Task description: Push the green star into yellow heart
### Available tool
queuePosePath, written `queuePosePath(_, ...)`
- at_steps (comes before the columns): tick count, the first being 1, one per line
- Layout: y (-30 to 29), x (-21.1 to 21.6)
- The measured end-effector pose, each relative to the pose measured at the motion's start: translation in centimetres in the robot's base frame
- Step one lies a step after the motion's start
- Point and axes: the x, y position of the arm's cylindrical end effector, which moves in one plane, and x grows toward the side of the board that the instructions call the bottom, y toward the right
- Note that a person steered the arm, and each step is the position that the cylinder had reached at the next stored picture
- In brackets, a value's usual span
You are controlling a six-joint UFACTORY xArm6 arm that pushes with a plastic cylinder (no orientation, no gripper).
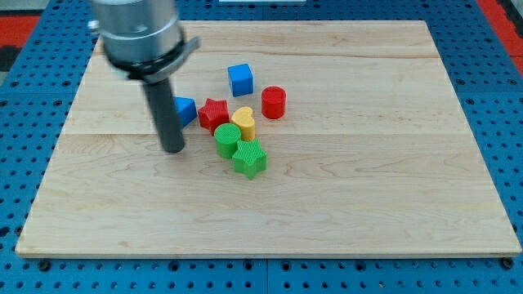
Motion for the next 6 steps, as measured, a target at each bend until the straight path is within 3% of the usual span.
queuePosePath(1,6.4,7.2)
queuePosePath(3,7.0,4.8)
queuePosePath(4,10.8,4.6)
queuePosePath(6,12.6,-1.1)
